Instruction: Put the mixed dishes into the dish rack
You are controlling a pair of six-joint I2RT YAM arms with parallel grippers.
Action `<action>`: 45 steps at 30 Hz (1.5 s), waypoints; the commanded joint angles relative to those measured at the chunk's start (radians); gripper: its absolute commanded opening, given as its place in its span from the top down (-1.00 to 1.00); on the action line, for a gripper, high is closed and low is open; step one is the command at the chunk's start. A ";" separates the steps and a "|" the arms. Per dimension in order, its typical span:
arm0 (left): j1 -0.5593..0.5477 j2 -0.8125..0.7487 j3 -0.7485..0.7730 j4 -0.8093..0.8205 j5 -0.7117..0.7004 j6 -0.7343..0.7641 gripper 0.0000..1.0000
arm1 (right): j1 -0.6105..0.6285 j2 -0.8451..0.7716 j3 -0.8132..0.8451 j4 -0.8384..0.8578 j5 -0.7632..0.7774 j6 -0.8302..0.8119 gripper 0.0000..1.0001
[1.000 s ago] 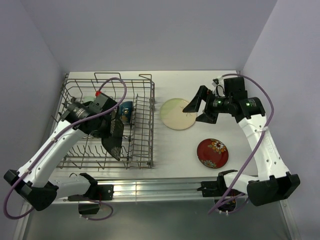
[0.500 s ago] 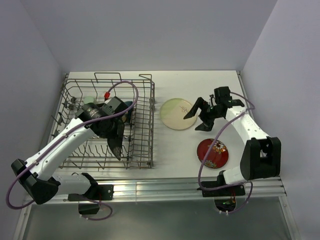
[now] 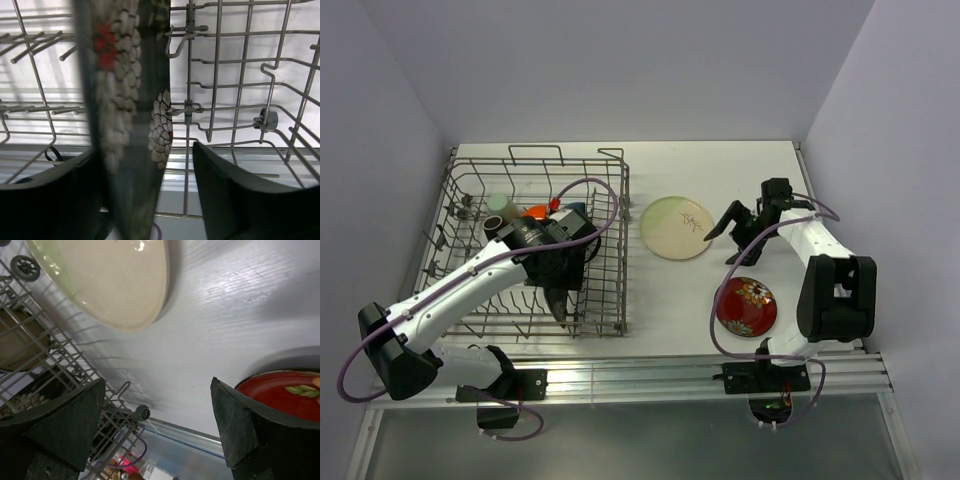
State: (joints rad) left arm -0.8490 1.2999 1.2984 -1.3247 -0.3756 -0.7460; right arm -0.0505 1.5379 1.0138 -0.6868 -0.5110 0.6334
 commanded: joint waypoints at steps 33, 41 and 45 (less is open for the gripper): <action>-0.015 -0.016 0.613 0.100 0.032 0.000 -0.98 | 0.196 -0.090 -0.317 -0.033 0.278 0.029 0.04; -0.015 -0.050 0.582 0.124 0.052 0.028 -0.98 | 0.458 0.045 -0.135 0.024 0.198 0.097 0.04; -0.015 -0.060 0.567 0.125 0.053 0.046 -0.99 | 0.491 0.002 -0.029 -0.013 0.233 0.109 0.02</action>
State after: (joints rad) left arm -0.8589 1.2682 1.8778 -1.2366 -0.3367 -0.7372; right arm 0.4282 1.5795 0.9043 -0.7277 -0.3172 0.7170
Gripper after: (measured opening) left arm 0.993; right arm 0.487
